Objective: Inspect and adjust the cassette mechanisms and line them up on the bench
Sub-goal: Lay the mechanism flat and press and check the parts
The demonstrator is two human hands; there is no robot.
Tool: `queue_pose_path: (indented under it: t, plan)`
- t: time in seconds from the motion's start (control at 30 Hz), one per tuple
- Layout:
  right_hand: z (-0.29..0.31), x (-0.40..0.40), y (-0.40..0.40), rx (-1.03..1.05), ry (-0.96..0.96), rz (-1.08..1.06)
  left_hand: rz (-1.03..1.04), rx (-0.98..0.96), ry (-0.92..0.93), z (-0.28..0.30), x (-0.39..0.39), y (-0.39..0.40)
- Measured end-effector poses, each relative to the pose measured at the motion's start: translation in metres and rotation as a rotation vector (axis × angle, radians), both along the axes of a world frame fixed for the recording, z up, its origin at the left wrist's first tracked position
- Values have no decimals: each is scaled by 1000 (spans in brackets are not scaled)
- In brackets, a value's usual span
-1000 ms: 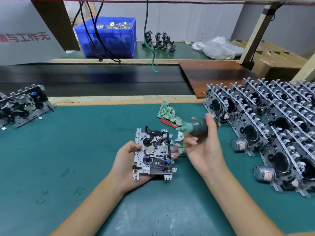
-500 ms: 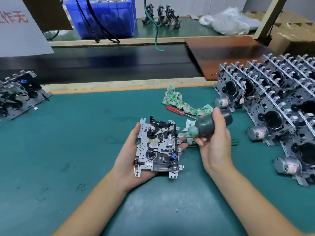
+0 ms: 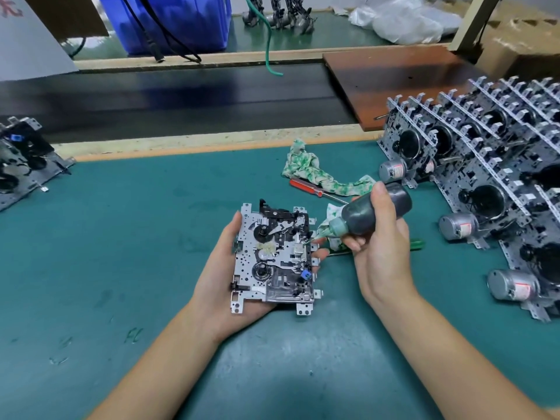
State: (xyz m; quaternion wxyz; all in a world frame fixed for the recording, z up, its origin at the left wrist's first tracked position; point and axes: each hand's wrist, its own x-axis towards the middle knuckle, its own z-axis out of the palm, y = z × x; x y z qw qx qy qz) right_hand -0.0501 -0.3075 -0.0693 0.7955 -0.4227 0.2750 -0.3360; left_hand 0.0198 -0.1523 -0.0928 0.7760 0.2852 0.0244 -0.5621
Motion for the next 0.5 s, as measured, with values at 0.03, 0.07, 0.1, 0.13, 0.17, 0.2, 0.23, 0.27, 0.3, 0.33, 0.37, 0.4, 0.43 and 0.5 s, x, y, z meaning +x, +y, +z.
queue_pose_path:
  t: [0.03,0.07,0.1,0.13,0.17,0.2,0.23,0.27,0.3,0.33,0.37,0.4,0.43,0.5]
  plan:
    - [0,0,0,-1,0,1,0,2,-4,0,0,0]
    - [-1,0,0,-4,-6,2,1,3,-6,0,0,0]
    - [-1,0,0,-8,-12,4,2,2,-6,0,0,0]
    - [-1,0,0,-12,-17,5,2,1,-2,0,0,0]
    - [-1,0,0,-12,-18,5,0,-1,0,0,0,0]
    - [0,0,0,-9,-17,3,-2,-1,-2,0,0,0]
    - [0,0,0,-1,-16,1,-4,-1,-6,0,0,0]
    - [0,0,0,6,-17,-1,-6,-1,-11,0,0,0]
    - [0,-1,-1,11,-19,-2,-8,-2,-15,0,0,0]
    - [0,0,-1,12,-21,-1,-9,-4,-16,0,0,0]
    - [0,-1,-1,11,-23,1,-10,-8,-15,0,0,0]
    - [0,-1,-1,8,-25,5,-11,-11,-13,-1,0,0]
    - [0,-1,-1,6,-29,10,-11,-14,-13,-1,0,0]
    - [2,-2,-2,5,-39,21,-10,-32,-14,-1,0,1]
